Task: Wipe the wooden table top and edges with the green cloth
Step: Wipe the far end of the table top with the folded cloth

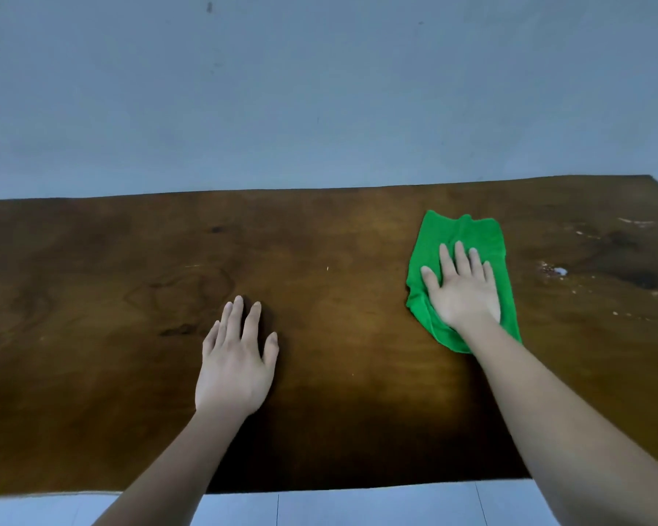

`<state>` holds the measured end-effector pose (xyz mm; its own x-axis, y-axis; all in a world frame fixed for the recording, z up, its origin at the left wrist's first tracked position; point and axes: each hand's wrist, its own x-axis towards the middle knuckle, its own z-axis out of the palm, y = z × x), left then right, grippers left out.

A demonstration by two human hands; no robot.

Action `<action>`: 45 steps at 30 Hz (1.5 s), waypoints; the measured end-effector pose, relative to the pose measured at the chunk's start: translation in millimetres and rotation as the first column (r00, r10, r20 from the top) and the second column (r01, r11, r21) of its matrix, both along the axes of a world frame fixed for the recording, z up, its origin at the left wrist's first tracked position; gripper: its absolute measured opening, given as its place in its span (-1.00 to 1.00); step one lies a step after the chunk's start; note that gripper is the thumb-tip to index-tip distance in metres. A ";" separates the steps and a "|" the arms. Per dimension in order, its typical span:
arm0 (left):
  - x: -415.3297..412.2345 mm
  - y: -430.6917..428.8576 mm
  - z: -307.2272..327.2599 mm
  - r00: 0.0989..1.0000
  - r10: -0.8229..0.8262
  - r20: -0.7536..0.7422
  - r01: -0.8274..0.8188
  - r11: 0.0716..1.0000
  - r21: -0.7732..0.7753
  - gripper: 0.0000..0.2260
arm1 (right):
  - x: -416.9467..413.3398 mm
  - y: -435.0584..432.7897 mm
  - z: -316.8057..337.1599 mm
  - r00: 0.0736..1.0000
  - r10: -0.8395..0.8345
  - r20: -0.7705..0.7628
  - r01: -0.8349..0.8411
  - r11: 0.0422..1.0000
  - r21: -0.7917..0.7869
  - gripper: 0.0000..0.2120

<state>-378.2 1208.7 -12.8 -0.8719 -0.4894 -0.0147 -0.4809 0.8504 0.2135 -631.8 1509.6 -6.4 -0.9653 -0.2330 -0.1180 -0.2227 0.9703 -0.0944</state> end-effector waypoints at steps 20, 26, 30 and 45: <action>-4.0 30.9 6.7 1.000 -0.014 0.002 0.014 1.000 0.019 -0.35 | 166.2 22.5 -10.2 0.805 0.593 -0.018 -0.589 0.795 -0.145 -0.29; -31.7 148.1 10.2 0.998 -0.050 -0.026 0.050 0.999 0.007 -0.38 | 122.4 130.8 -13.4 0.832 0.554 -0.022 -0.550 0.821 -0.150 -0.28; -62.2 233.4 11.5 0.995 -0.084 -0.048 0.085 0.996 0.004 -0.39 | 84.9 220.7 -15.3 0.856 0.516 -0.036 -0.515 0.844 -0.149 -0.27; -125.8 370.5 -2.0 0.992 -0.120 -0.045 0.120 0.993 -0.002 -0.29 | -35.3 510.5 -9.5 0.985 0.164 -0.056 -0.169 0.980 -0.108 -0.24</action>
<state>-504.1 1579.1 -14.8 -0.9241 -0.3813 0.0262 -0.3653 0.9013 0.2331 -667.1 2020.1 -15.9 -0.9157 -0.4001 -0.0383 -0.3868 0.9032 -0.1862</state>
